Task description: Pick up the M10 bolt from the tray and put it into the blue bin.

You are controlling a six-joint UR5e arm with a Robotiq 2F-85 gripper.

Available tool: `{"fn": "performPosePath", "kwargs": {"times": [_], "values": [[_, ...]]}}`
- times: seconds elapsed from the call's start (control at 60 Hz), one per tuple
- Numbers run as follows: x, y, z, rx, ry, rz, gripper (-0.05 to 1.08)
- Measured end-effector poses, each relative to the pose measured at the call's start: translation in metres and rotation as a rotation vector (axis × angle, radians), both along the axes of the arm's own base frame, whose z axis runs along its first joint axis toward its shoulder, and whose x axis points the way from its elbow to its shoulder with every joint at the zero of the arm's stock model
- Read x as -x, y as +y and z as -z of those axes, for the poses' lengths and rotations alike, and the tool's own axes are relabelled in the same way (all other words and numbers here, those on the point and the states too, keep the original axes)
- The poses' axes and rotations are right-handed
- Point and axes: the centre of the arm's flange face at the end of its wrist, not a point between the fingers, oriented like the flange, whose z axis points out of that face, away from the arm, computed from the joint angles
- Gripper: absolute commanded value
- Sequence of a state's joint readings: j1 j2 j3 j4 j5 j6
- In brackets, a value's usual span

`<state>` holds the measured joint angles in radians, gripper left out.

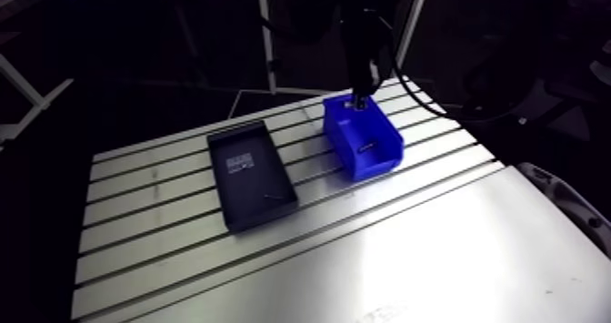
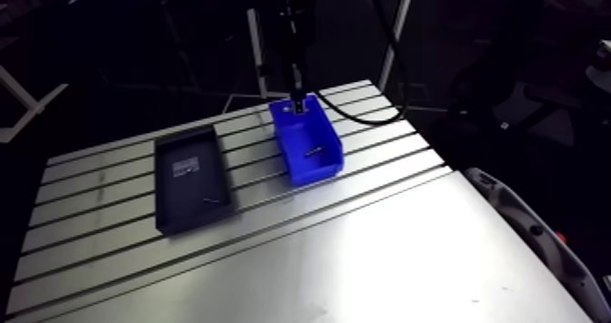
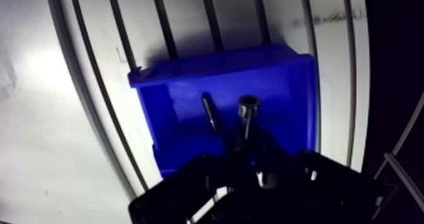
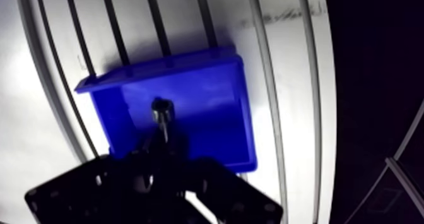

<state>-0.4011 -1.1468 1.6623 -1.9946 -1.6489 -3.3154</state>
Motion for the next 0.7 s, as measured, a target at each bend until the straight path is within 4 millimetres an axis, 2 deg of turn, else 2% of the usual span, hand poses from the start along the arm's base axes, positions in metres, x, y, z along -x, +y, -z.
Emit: {"fn": "performPosePath", "kwargs": {"times": [0.7], "values": [[-0.005, 0.003, 0.045, -0.029, -0.036, 0.006, 1.03]]}}
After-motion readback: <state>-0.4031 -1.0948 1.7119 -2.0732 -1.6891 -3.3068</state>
